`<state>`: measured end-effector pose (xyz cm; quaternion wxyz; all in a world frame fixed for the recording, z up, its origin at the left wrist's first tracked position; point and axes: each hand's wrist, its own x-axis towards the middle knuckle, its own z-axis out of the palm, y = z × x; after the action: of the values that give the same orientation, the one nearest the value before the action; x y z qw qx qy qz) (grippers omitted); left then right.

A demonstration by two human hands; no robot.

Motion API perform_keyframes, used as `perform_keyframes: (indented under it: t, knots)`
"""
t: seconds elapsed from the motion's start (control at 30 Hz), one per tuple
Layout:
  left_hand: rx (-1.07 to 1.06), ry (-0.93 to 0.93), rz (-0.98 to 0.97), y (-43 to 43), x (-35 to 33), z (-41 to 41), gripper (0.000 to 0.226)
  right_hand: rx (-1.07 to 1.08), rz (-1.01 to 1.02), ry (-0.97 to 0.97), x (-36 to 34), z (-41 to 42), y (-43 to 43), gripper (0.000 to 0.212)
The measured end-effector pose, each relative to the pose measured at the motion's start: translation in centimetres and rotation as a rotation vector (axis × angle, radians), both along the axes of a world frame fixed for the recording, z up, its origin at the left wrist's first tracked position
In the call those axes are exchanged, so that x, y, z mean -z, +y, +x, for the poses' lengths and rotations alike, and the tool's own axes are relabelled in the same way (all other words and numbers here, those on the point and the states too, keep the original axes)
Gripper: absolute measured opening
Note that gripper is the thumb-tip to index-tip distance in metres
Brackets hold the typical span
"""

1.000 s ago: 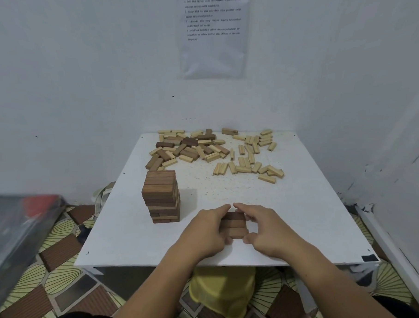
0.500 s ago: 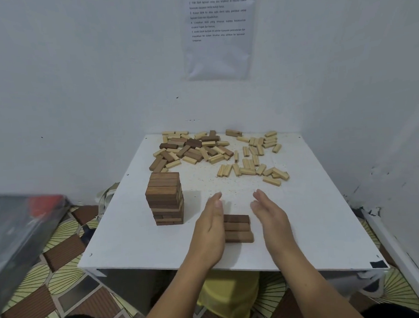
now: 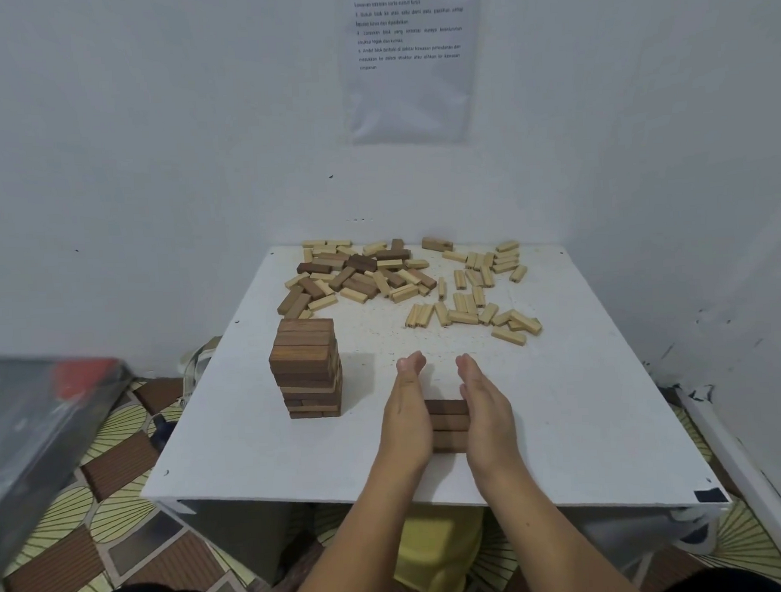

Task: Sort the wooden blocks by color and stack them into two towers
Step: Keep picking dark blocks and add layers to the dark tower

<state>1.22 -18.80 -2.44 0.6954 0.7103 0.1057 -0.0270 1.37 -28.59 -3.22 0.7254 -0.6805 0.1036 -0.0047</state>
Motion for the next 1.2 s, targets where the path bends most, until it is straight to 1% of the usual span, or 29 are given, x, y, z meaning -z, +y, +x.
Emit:
perform_keyframes:
  t: [0.13,0.23,0.3,0.33,0.4,0.43,0.47,0.53,0.57,0.6,0.67,0.77,0.83,0.9,1.0,1.2]
  knots:
    - [0.018,-0.005,0.023,0.5,-0.3,0.0,0.071,-0.003,0.040,-0.008,0.2,0.3,-0.2,0.043]
    - [0.052,-0.049,0.100,0.9,-0.5,-0.3,0.063,-0.004,0.093,-0.022,0.1,0.3,-0.8,0.038]
    - [0.077,-0.094,0.182,1.3,-0.8,-0.6,0.060,-0.010,0.061,-0.044,-0.3,0.0,-1.4,0.037]
    - [0.091,-0.113,0.226,1.7,-0.9,-0.9,0.058,-0.018,0.006,-0.059,-0.5,-0.3,-1.9,0.038]
    - [0.139,-0.151,0.377,2.5,-1.2,-1.9,0.052,-0.069,-0.204,-0.072,-0.7,-1.0,-3.2,0.047]
    - [0.182,-0.179,0.501,3.0,-1.1,-2.4,0.050,-0.130,-0.375,-0.065,-0.6,-1.2,-4.0,0.056]
    - [0.245,-0.209,0.645,3.5,-0.8,-3.0,0.055,-0.212,-0.600,-0.059,-0.4,-1.4,-4.8,0.065]
    - [0.378,-0.215,0.960,4.4,0.0,-4.1,0.075,-0.360,-1.048,-0.045,0.3,-1.7,-6.2,0.082]
    - [0.419,-0.192,1.089,4.5,0.3,-4.5,0.078,-0.403,-1.207,-0.028,0.7,-1.8,-6.7,0.089]
    - [0.438,-0.168,1.176,4.6,0.6,-4.7,0.078,-0.425,-1.321,-0.013,1.0,-2.1,-7.0,0.093]
    - [0.443,-0.125,1.265,4.3,0.7,-4.8,0.077,-0.441,-1.458,0.000,1.3,-2.4,-7.0,0.103]
    - [0.470,-0.015,1.366,3.6,0.6,-4.1,0.087,-0.435,-1.526,-0.013,1.3,-2.7,-6.3,0.114]
    - [0.506,0.047,1.425,2.9,0.5,-3.5,0.090,-0.428,-1.536,-0.039,1.4,-2.7,-5.6,0.114]
    - [0.541,0.087,1.477,2.5,0.4,-3.0,0.088,-0.425,-1.546,-0.054,1.6,-2.7,-4.9,0.111]
    - [0.575,0.112,1.513,2.4,0.4,-2.6,0.086,-0.418,-1.535,-0.070,1.8,-2.7,-4.4,0.106]
    - [0.605,0.086,1.493,2.8,0.6,-2.4,0.086,-0.434,-1.539,-0.052,2.0,-2.6,-4.4,0.106]
